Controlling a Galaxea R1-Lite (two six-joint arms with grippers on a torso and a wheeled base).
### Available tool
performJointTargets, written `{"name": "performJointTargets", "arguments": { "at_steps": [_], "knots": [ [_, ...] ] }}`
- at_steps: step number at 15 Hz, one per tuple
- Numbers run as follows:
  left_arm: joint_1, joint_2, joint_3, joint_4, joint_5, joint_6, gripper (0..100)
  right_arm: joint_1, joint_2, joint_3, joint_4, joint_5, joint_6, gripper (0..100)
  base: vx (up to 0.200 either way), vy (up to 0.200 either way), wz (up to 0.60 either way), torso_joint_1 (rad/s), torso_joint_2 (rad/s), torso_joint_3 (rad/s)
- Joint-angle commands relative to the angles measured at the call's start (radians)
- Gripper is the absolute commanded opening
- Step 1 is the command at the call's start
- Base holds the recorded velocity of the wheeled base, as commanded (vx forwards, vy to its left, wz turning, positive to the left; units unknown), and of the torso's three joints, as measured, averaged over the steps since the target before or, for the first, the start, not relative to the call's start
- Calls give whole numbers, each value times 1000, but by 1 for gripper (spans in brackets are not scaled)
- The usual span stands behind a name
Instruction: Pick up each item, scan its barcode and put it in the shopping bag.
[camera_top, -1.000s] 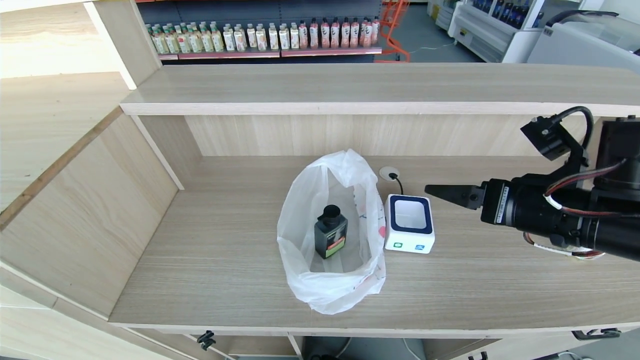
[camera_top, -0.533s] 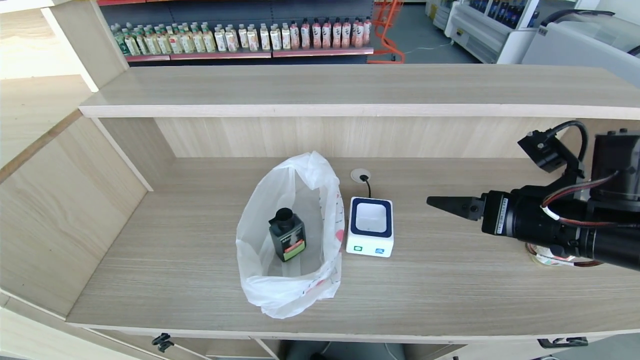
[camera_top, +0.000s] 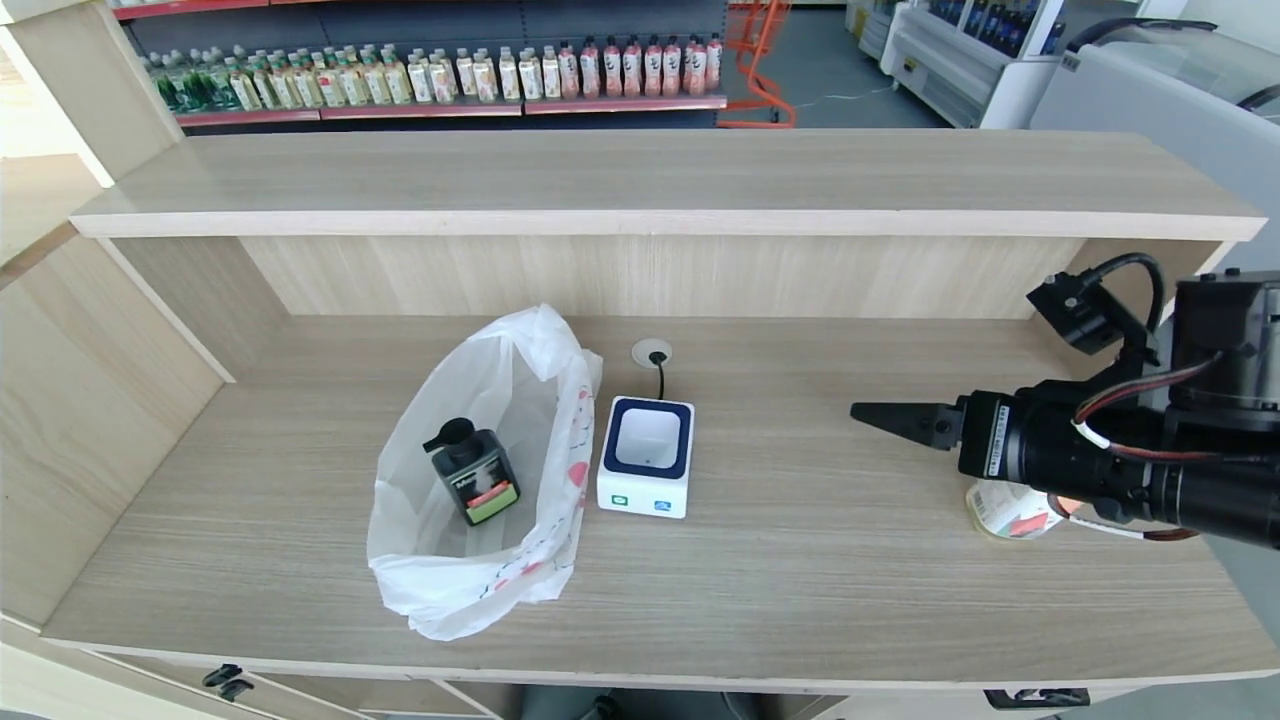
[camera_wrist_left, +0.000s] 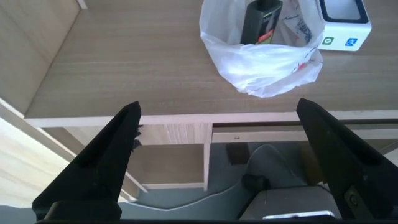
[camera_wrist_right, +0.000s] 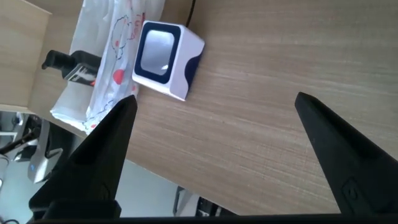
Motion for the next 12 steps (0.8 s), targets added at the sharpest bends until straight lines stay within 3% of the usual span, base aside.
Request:
{"name": "performJointTargets", "arguments": {
  "at_steps": [1,5,10,12],
  "knots": [
    [0,2,0,0,0,1,100,1,2,3,0,0,0,100,0,0,0,0,0,0],
    [0,2,0,0,0,1,100,0,-2,20,0,0,0,100,0,0,0,0,0,0],
    [0,2,0,0,0,1,100,0,-1,39,-3,0,1,100,-200,0,0,5,5,3],
    [0,2,0,0,0,1,100,0,2,37,-3,-1,1,100,0,0,0,0,0,0]
  ]
}}
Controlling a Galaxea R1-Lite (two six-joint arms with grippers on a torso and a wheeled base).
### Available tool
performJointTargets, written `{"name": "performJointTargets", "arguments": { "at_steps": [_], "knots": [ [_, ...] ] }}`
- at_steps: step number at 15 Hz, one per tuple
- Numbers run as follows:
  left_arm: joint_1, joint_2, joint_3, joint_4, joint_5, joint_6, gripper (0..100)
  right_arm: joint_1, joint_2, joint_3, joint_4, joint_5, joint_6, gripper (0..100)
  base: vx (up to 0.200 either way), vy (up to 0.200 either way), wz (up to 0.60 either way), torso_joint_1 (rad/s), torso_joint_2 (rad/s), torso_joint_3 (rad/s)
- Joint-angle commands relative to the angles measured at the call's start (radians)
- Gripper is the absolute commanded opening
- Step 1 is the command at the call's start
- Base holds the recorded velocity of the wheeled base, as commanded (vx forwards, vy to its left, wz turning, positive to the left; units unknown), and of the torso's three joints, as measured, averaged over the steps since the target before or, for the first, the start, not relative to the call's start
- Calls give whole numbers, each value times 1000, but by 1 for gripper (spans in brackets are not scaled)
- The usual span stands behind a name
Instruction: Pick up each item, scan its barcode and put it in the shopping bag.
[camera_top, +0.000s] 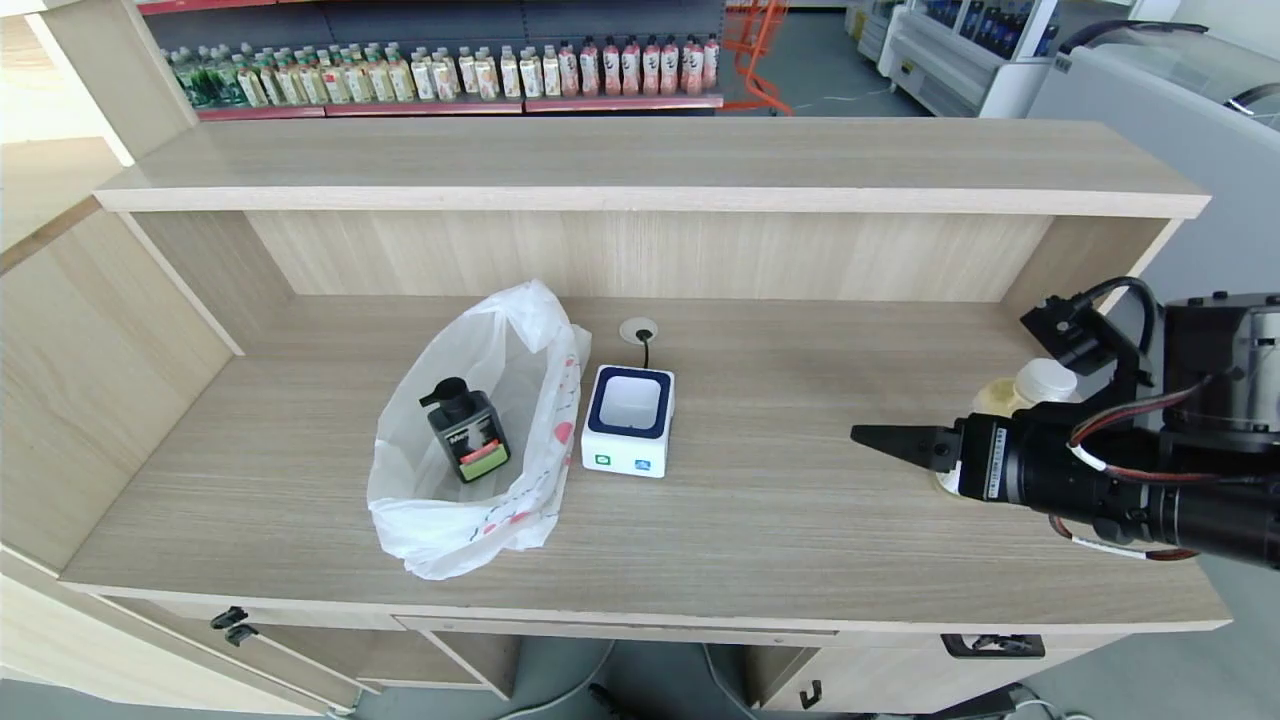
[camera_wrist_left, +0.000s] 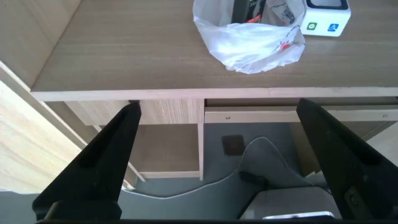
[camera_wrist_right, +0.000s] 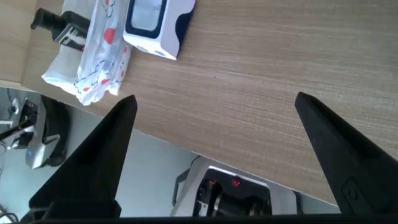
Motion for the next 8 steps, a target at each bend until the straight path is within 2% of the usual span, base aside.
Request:
{"name": "performJointTargets", "arguments": {
  "at_steps": [1,3,6,8],
  "knots": [
    [0,2,0,0,0,0,100,0,6,-1,-2,-1,0,100,0,0,0,0,0,0],
    [0,2,0,0,0,2,100,-9,12,-1,-2,-2,-1,100,0,-200,0,10,-5,7],
    [0,2,0,0,0,2,100,-15,29,-1,-2,-71,-1,100,0,-200,0,7,4,-2],
    [0,2,0,0,0,0,100,-17,30,3,-2,-82,-1,100,0,-200,0,10,2,5]
  ]
}}
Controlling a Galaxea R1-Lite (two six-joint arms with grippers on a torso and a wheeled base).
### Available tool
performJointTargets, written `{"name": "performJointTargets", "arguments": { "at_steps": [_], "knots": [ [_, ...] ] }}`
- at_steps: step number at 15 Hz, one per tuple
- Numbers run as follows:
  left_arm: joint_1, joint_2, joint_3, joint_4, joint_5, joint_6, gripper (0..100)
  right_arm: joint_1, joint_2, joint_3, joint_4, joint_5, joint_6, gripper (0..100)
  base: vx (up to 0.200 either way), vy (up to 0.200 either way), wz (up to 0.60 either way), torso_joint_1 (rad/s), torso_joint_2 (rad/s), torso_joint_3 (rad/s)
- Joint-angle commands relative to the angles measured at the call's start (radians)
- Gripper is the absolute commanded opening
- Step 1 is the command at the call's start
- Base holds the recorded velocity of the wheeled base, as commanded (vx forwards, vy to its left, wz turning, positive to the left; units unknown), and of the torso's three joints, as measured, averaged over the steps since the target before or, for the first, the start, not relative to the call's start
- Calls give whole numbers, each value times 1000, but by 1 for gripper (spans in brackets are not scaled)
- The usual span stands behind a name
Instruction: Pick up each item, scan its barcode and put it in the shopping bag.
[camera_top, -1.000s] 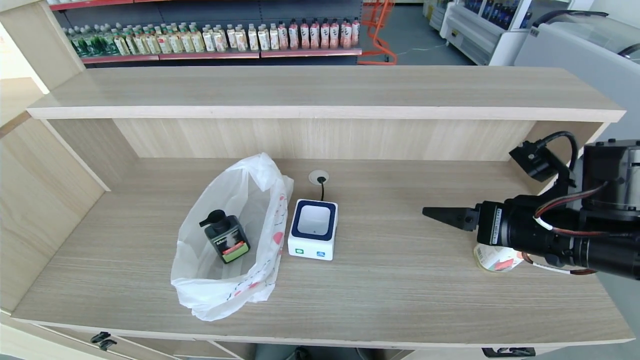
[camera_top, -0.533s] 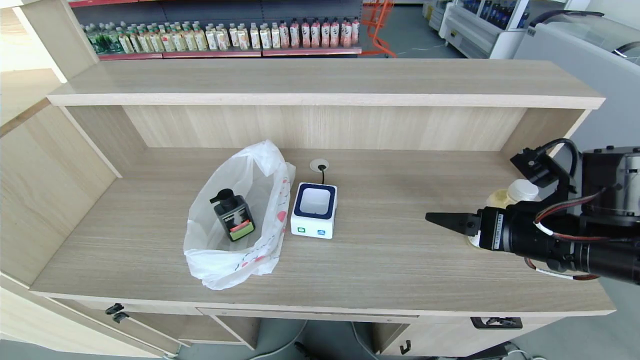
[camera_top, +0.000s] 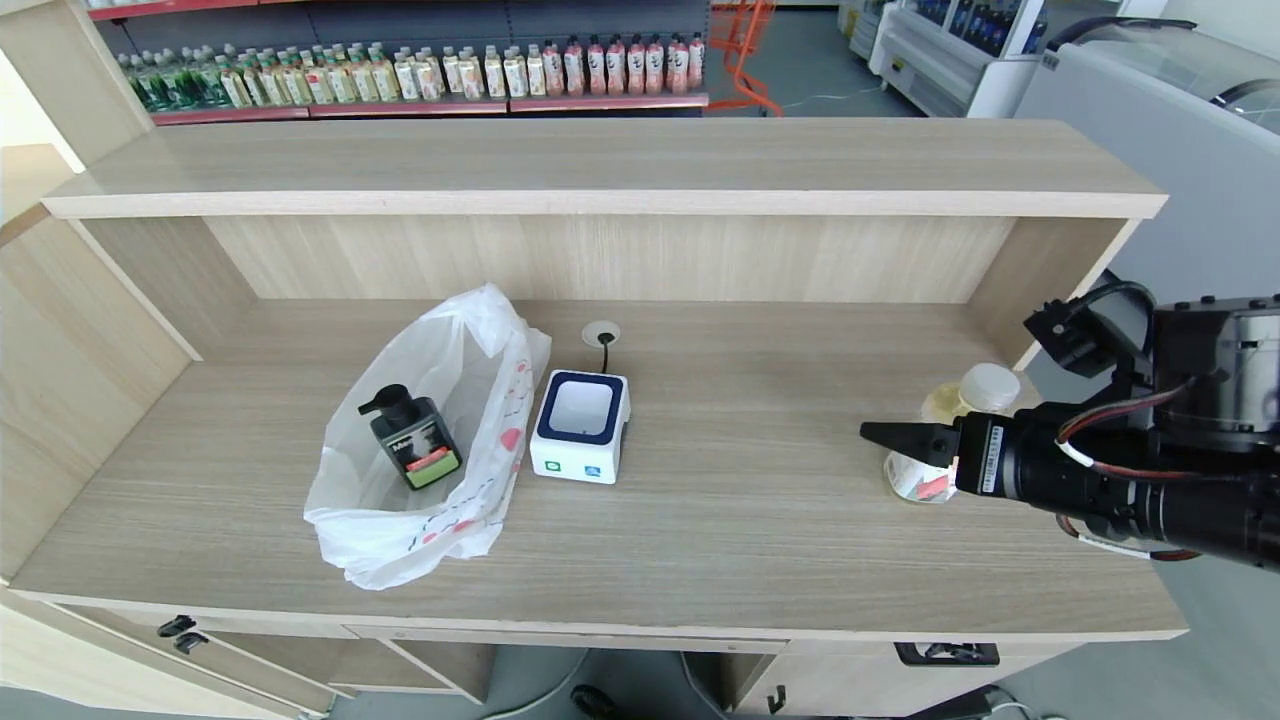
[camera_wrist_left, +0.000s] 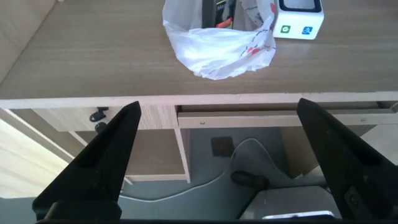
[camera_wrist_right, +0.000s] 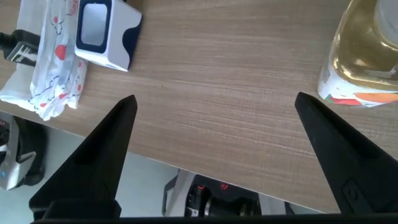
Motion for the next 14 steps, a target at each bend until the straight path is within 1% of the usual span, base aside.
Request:
{"name": "performJointTargets", "arguments": {
  "at_steps": [1,3,4,6,8,9,12,14],
  "knots": [
    [0,2,0,0,0,0,100,-1,7,7,3,-11,0,100,0,-200,0,-2,2,7],
    [0,2,0,0,0,0,100,-1,15,10,6,-28,-3,100,0,-200,0,2,2,2],
    [0,2,0,0,0,1,100,-3,21,10,6,-39,-5,100,0,0,0,0,0,0],
    [0,2,0,0,0,1,100,-15,63,21,7,-119,-49,100,0,0,0,0,0,0],
    [0,2,0,0,0,1,100,-12,80,41,6,-148,-72,100,0,0,0,0,0,0],
    [0,2,0,0,0,1,100,-9,90,47,6,-155,-97,100,0,0,0,0,0,0],
    [0,2,0,0,0,1,100,-7,147,44,-5,-243,-173,100,0,0,0,0,0,0],
    [0,2,0,0,0,1,100,20,164,45,-22,-247,-177,100,0,0,0,0,0,0]
  ]
}}
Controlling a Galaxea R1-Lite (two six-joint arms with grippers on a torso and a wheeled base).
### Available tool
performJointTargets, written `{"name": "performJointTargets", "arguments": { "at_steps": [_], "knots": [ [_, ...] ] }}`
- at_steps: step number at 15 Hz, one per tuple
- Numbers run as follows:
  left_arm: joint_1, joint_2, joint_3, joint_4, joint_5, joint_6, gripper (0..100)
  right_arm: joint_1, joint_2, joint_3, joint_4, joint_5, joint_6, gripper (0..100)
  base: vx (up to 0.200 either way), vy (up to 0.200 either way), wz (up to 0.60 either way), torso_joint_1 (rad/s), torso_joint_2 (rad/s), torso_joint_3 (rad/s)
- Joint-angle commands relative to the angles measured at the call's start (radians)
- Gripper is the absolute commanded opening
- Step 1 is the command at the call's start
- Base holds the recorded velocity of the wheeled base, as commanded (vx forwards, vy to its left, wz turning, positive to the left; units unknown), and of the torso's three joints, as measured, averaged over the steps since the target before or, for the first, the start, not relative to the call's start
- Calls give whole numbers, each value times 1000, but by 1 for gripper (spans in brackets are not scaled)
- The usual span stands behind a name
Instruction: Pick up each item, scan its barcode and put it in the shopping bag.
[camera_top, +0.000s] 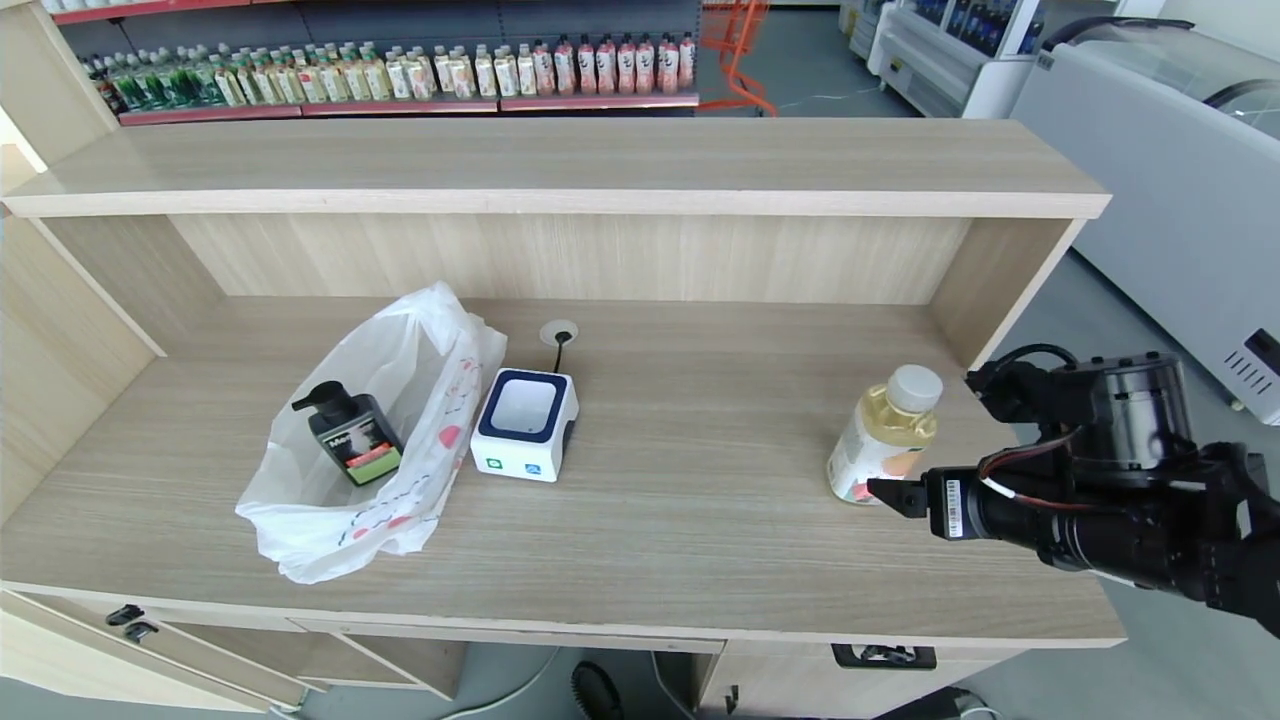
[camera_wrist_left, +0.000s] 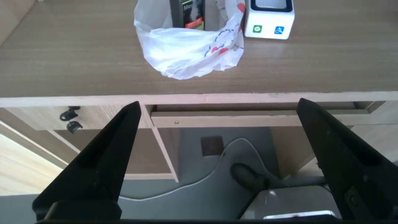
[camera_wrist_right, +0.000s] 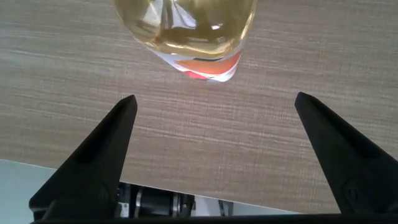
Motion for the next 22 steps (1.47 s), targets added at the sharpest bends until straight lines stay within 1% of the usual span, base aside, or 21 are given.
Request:
{"name": "performJointTargets", "arguments": {
  "at_steps": [1,3,5,8,10,11,13,16,20,21,22],
  "knots": [
    [0,2,0,0,0,0,100,33,54,2,-46,0,0,100,0,0,0,0,0,0],
    [0,2,0,0,0,0,100,59,121,-1,-186,-2,-15,100,0,0,0,0,0,0],
    [0,2,0,0,0,0,100,62,173,-3,-278,-2,-84,100,0,0,0,0,0,0],
    [0,2,0,0,0,0,100,64,224,-5,-331,-6,-104,100,0,0,0,0,0,0],
    [0,2,0,0,0,0,100,64,236,-14,-348,-52,-106,100,0,0,0,0,0,0],
    [0,2,0,0,0,0,100,64,238,-20,-350,-57,-109,100,0,0,0,0,0,0],
    [0,2,0,0,0,0,100,64,246,-51,-364,-59,-126,100,0,0,0,0,0,0],
    [0,2,0,0,0,0,100,64,270,-52,-422,-57,-159,100,0,0,0,0,0,0],
    [0,2,0,0,0,0,100,64,313,-75,-459,-57,-199,100,0,0,0,0,0,0],
    [0,2,0,0,0,0,100,64,322,-75,-479,-55,-199,0,0,0,0,0,0,0],
    [0,0,0,0,0,0,100,64,331,-75,-491,-54,-207,0,0,0,0,0,0,0]
  ]
}}
